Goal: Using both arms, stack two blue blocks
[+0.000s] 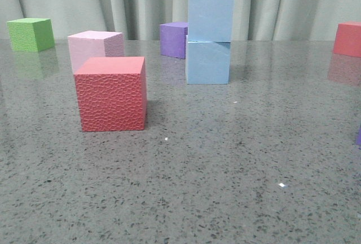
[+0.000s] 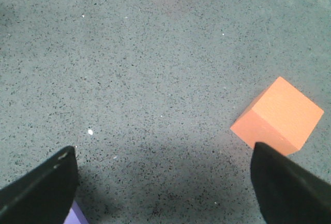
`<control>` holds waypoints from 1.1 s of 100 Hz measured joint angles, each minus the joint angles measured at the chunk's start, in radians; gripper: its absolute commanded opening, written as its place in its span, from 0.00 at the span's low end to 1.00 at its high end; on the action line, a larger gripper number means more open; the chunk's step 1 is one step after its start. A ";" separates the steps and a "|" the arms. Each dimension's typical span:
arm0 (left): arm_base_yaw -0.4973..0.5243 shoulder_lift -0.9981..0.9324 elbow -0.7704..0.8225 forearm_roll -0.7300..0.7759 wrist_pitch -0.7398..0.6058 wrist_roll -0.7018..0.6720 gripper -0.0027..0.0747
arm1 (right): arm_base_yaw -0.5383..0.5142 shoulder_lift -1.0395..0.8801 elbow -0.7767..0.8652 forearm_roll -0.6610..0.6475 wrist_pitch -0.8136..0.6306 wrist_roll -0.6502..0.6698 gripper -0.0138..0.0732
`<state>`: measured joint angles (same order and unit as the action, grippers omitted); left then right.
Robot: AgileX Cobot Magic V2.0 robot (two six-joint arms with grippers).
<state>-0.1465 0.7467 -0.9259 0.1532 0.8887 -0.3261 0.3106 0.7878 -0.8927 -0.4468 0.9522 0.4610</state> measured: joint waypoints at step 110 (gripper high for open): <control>0.000 -0.208 0.233 -0.002 -0.044 -0.031 0.74 | 0.000 -0.211 0.150 0.002 -0.054 0.000 0.90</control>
<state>-0.1465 0.5382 -0.6932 0.1508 0.8452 -0.3573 0.3106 0.5772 -0.7423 -0.4445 0.8979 0.4610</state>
